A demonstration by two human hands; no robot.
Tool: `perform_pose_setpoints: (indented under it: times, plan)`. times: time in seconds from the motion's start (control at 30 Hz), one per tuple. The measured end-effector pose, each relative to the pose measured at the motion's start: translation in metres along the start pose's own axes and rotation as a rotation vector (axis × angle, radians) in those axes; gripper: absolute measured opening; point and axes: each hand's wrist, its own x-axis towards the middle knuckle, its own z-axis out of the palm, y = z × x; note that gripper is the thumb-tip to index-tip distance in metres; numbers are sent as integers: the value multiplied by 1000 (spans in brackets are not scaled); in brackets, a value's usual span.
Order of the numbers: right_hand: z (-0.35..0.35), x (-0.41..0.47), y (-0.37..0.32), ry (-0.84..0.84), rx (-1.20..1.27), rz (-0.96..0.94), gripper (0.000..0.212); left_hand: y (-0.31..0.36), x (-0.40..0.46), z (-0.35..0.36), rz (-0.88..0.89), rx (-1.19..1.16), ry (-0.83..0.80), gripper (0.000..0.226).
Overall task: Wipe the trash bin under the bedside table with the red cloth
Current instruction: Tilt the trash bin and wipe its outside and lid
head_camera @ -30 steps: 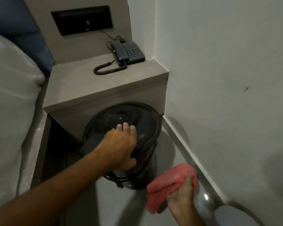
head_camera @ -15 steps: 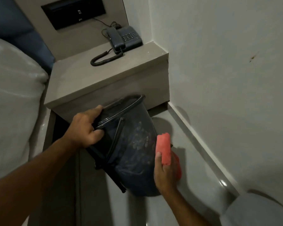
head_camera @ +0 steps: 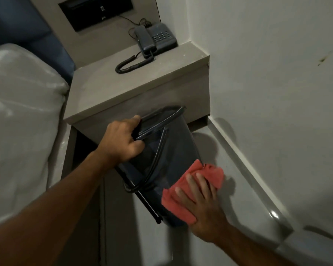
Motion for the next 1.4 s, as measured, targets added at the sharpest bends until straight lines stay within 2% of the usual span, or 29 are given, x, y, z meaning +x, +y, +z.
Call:
perform_pose_setpoints:
  times: [0.07,0.17,0.23,0.27,0.33,0.37,0.4,0.43,0.5,0.57,0.63,0.7,0.77,0.83,0.9,1.03,1.1,1.17,1.23,1.3,1.33,1.37,1.4]
  plan:
    - [-15,53,-14,58,-4,145,69,3,4,2,19,9,-4,50]
    - [-34,138,-51,115,58,363,60,4,7,1,15,11,1,57]
    - [-27,138,-57,120,33,314,56,-2,4,0,20,22,18,62]
    - [-20,121,-57,122,-26,164,54,-4,3,0,25,27,23,62]
    - [-11,75,-56,-15,-187,-237,56,-2,6,1,41,33,28,61]
    - [-5,56,-56,-136,-270,-331,56,0,9,3,53,39,26,61]
    - [11,45,-56,-217,-355,-315,53,2,12,5,62,48,21,60]
    - [23,43,-59,-230,-374,-230,51,3,13,7,70,58,11,59]
    - [29,67,-69,-395,-299,1,51,-3,11,7,77,62,1,58]
    - [20,82,-72,-332,-228,169,44,-12,6,5,60,44,12,58]
    - [-1,85,-70,-184,-121,94,47,-16,5,6,38,24,5,53]
    - [-4,69,-60,11,-130,39,52,-14,7,8,31,17,1,43]
    - [14,31,-51,-7,-209,108,53,-14,5,9,43,14,-10,43]
    - [24,-12,-47,54,-254,141,45,-20,-1,8,43,30,-13,51]
    - [15,-29,-46,45,-227,276,47,-25,-5,7,39,27,-18,53]
    - [-12,34,-45,84,25,561,63,-21,-6,7,48,12,-32,50]
    - [-22,84,-37,136,92,496,65,-23,-10,5,40,24,-37,47]
    - [-24,117,-24,149,72,295,72,-24,-16,2,28,23,-39,46]
    - [-25,111,-15,96,16,118,81,-17,-24,0,27,14,-38,48]
    - [-19,61,-9,43,10,25,75,-9,-31,-1,46,-1,-32,48]
    - [-16,29,-4,33,7,33,69,-6,-32,-2,53,-9,-32,47]
    - [-13,2,3,0,46,121,64,-3,-33,-3,64,-17,-31,46]
    - [-15,-14,7,-33,124,313,61,-2,-34,-4,78,-19,-27,46]
